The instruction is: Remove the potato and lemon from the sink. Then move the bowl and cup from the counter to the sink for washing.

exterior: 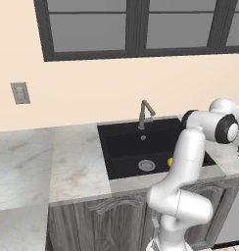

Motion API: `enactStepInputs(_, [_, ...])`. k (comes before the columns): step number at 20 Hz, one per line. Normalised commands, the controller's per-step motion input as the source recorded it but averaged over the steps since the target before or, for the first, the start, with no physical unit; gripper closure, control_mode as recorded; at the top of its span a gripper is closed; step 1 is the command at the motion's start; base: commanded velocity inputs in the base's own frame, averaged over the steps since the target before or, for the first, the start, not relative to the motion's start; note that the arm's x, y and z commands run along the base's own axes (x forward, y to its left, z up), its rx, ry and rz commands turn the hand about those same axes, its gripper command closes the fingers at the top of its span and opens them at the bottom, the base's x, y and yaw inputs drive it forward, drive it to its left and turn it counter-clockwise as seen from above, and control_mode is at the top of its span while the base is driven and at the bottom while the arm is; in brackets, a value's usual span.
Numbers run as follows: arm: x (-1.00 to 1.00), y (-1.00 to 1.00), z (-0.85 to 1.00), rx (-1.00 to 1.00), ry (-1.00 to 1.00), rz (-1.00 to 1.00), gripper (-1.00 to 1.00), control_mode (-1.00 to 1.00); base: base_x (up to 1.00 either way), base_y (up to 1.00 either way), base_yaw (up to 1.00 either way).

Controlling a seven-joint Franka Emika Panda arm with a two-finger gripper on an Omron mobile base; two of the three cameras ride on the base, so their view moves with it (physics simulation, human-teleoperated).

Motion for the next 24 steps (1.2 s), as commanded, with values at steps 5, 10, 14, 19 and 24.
enactStepInputs(5, [0.05, 0.04, -0.23, 0.02, 0.00, 0.00, 1.00, -1.00, 0.00, 0.00, 0.00])
enactStepInputs(10, [0.04, 0.06, -0.26, 0.01, -0.01, 0.00, 1.00, -1.00, 0.00, 0.00, 0.00])
enactStepInputs(14, [0.04, 0.06, -0.30, 0.01, 0.00, 0.00, 1.00, -1.00, 0.00, 0.00, 0.00])
enactStepInputs(19, [0.05, 0.08, -0.31, 0.00, 0.00, 0.00, 1.00, -1.00, 0.00, 0.00, 0.00])
enactStepInputs(24, [0.05, 0.13, -0.32, 0.01, 0.00, 0.00, 1.00, -1.00, 0.00, 0.00, 0.00])
